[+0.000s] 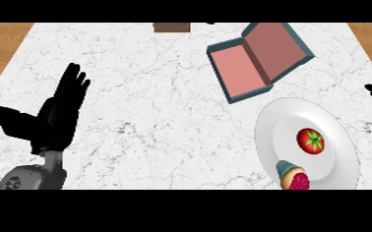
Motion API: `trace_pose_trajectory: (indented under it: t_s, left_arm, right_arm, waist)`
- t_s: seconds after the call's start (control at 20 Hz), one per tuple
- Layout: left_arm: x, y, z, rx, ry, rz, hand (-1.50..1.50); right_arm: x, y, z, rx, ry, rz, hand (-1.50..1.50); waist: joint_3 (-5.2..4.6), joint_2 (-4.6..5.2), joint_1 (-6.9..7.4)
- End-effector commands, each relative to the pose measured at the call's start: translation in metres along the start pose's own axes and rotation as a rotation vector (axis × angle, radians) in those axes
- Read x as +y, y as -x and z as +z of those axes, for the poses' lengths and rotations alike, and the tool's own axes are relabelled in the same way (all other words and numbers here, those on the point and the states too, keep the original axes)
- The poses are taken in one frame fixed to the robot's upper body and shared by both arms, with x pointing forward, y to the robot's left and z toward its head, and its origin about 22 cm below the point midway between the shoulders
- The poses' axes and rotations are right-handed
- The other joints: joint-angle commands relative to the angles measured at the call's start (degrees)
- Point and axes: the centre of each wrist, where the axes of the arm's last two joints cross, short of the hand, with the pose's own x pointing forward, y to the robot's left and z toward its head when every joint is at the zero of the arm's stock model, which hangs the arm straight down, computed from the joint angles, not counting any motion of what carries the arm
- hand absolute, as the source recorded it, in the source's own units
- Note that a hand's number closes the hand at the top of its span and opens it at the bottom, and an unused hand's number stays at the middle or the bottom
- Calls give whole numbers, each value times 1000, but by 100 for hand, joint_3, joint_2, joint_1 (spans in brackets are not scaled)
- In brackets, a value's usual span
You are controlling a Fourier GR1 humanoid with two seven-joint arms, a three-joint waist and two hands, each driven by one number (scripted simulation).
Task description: Pick the tomato from the plate and place it in the cardboard box
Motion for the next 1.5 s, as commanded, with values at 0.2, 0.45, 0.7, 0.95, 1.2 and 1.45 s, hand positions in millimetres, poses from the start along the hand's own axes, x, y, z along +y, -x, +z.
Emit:
trace_pose_trajectory:
  t_s: [0.2, 0.45, 0.7, 0.95, 1.2, 1.45]
  left_arm:
    - [-10, -1, 3, 9, -5, 5, 0]
    - [-7, -6, -2, 6, 7, 7, 0]
    - [-6, 0, -11, 5, -7, 4, 0]
    - [8, -1, -13, 5, 4, 4, 0]
    - [-1, -5, 13, -3, 1, 16, 0]
    - [-1, -16, -11, 2, -3, 0, 0]
  right_arm:
    - [38, -2, -15, 27, -6, -3, -150]
    - [21, 10, -10, 37, 19, -6, -150]
    - [29, 7, -27, 53, 4, -19, -150]
    - [60, -5, -47, 39, -10, -18, -150]
    - [59, 13, -48, 74, 10, 39, -150]
    - [61, 19, -55, 95, 3, 35, -150]
  waist:
    - [1, -1, -1]
    - [2, 0, 3]
    - [1, 4, 10]
    - [0, 5, 17]
    - [2, 1, 36]
    - [2, 4, 15]
